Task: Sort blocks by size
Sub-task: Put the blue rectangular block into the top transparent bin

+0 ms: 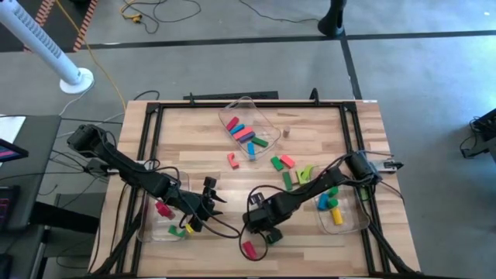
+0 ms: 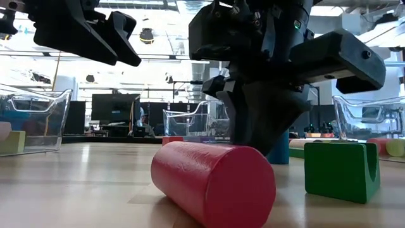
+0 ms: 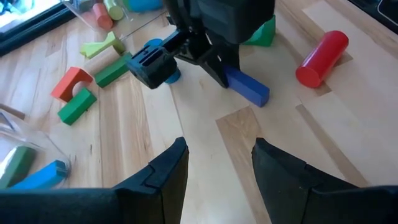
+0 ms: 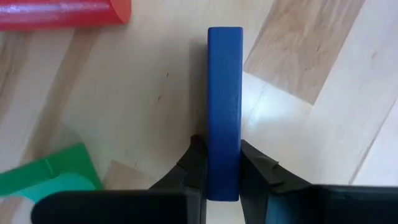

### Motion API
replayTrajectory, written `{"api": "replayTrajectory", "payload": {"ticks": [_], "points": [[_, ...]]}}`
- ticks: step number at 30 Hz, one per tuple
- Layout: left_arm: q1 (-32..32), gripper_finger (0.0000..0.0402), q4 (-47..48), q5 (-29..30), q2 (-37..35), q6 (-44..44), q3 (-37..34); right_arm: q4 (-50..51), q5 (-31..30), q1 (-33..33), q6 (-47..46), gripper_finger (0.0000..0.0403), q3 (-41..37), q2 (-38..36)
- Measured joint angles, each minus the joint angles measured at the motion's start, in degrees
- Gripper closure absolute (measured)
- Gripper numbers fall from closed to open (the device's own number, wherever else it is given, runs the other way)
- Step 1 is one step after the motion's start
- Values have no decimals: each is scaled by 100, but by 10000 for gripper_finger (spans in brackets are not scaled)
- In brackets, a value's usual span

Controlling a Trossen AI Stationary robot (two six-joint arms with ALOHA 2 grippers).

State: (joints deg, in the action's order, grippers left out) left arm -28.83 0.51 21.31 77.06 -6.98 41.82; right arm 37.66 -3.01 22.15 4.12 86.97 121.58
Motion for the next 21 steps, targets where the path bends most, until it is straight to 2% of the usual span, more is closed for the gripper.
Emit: {"api": "replayTrajectory", "payload": {"ticks": [3,13,21], "points": [[-1,232,0,1,0,-50,0,207,-54,0,0,324,135,0],[28,232,-13,6,0,-53,0,735,-858,31,34,319,670,9],[333,232,-230,14,0,20,0,1150,-2354,17,-22,317,1165,7]]}}
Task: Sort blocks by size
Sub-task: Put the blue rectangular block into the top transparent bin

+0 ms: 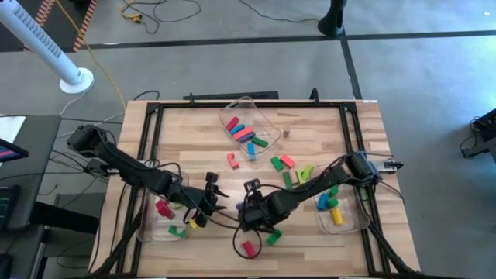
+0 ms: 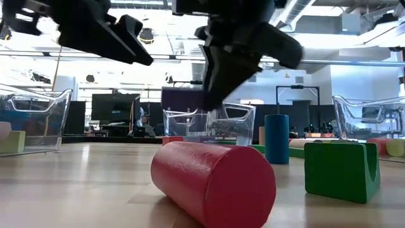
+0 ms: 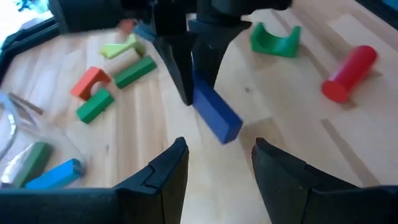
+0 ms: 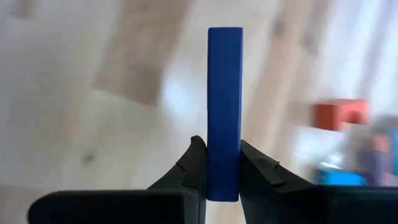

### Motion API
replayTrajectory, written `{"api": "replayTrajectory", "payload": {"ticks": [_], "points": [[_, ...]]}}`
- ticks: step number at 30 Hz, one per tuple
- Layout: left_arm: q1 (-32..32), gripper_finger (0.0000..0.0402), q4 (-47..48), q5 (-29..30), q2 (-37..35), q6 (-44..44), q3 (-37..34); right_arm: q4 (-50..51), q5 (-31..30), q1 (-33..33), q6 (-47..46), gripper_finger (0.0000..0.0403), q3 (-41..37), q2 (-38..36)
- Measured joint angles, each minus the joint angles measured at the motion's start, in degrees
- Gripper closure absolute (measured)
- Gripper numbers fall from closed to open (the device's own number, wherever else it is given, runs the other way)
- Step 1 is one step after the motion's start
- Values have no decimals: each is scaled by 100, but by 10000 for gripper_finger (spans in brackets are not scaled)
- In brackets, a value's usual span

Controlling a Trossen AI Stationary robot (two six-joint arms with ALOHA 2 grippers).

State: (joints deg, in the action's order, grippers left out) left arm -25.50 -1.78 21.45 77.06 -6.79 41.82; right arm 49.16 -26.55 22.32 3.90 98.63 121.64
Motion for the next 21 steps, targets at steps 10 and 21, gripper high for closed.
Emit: {"api": "replayTrajectory", "payload": {"ticks": [10,21], "points": [[387,232,-373,46,-2,-225,1,431,-810,-196,-391,316,516,-11],[562,232,-557,44,0,-452,2,453,-959,-255,-403,316,936,-17]]}}
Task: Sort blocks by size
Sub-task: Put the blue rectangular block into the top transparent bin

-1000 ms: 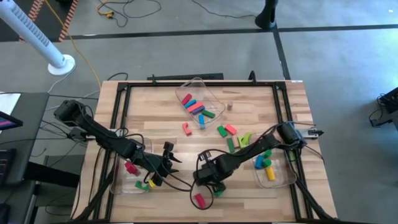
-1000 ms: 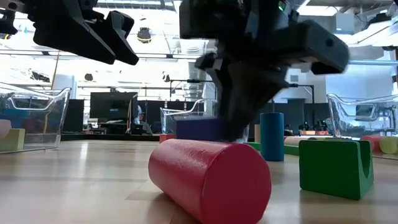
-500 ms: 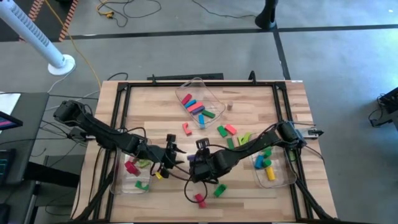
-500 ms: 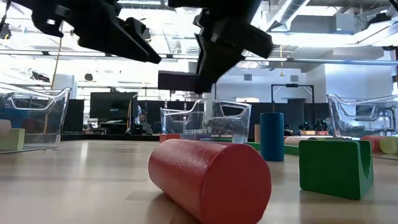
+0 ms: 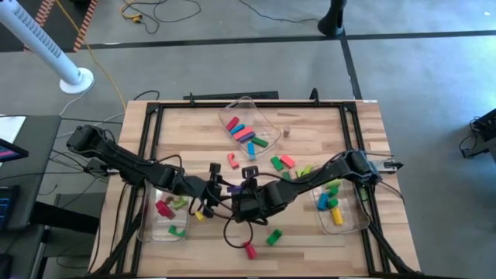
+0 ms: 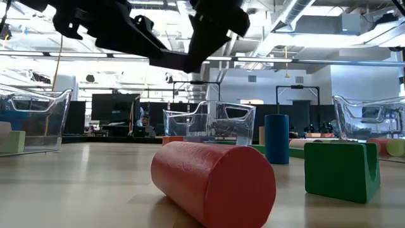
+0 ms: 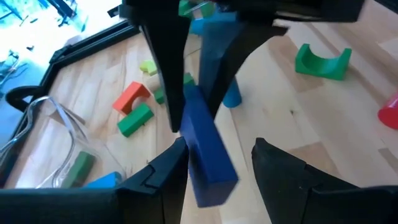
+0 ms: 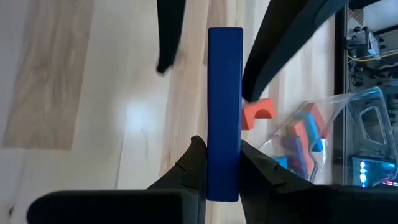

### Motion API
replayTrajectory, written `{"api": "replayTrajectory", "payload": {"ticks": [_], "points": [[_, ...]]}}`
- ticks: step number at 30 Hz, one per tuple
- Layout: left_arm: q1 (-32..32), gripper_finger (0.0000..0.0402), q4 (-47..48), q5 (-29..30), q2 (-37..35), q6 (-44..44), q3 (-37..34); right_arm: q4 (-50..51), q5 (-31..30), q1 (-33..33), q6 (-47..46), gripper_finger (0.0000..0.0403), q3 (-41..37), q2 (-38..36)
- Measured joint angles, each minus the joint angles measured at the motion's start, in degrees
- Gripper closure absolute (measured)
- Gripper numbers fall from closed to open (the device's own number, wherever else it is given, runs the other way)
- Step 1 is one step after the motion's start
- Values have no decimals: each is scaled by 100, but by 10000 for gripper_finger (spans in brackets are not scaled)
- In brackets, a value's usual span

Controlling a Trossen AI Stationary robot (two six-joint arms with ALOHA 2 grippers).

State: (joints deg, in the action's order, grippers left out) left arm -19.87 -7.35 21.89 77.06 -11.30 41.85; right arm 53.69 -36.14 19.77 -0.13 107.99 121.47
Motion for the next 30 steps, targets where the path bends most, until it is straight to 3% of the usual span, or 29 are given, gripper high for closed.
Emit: {"api": "replayTrajectory", "payload": {"ticks": [14,30], "points": [[150,232,-510,461,0,-358,2,-14,-2,-81,-197,315,281,-2],[238,239,-585,395,0,-665,2,45,-19,-90,-349,315,282,-23]]}}
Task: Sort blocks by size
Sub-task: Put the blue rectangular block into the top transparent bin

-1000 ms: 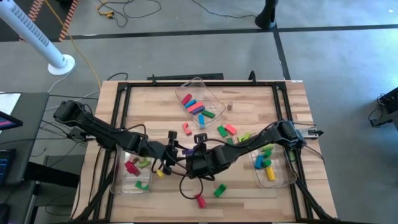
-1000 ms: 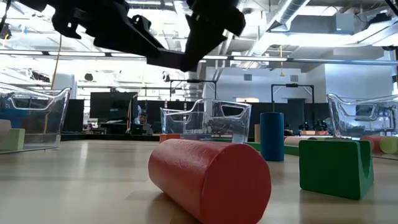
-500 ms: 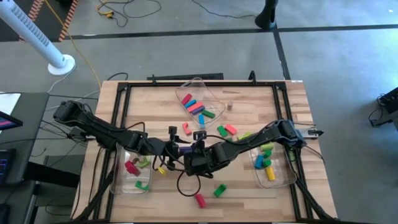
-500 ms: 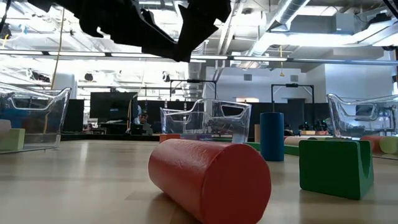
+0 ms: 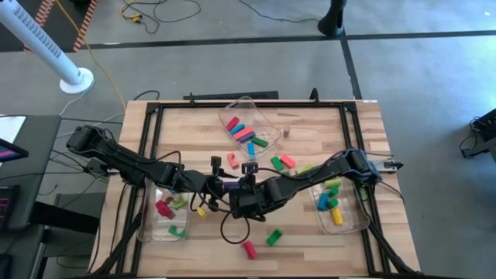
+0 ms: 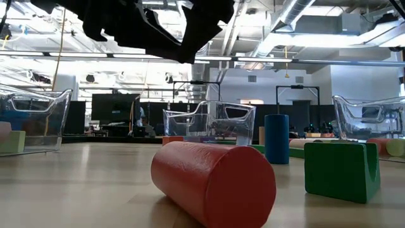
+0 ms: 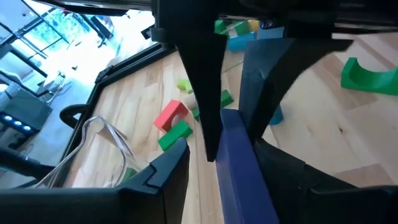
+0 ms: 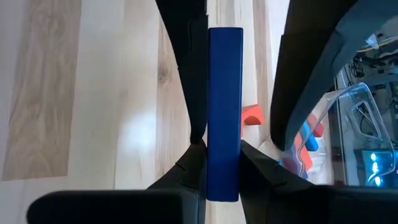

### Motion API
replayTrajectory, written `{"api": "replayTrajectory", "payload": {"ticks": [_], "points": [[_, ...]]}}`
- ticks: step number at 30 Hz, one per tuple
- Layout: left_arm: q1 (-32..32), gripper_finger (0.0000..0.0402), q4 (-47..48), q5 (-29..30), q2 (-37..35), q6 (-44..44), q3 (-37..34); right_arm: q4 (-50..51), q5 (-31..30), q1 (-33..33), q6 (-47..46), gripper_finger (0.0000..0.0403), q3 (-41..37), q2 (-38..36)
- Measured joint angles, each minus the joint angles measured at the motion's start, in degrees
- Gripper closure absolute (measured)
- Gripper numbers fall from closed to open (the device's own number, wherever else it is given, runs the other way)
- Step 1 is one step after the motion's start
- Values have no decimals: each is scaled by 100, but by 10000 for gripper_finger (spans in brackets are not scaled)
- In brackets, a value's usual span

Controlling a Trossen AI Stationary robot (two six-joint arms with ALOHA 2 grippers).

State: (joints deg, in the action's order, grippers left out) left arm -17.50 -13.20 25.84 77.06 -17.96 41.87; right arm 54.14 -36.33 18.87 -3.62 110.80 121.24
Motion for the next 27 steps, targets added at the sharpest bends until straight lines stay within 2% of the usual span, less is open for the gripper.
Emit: {"api": "replayTrajectory", "payload": {"ticks": [8,27], "points": [[0,275,-39,52,0,-89,0,409,-237,-22,-486,315,0,-184],[11,342,-117,36,0,-295,0,425,-112,-21,-503,315,0,-194]]}}
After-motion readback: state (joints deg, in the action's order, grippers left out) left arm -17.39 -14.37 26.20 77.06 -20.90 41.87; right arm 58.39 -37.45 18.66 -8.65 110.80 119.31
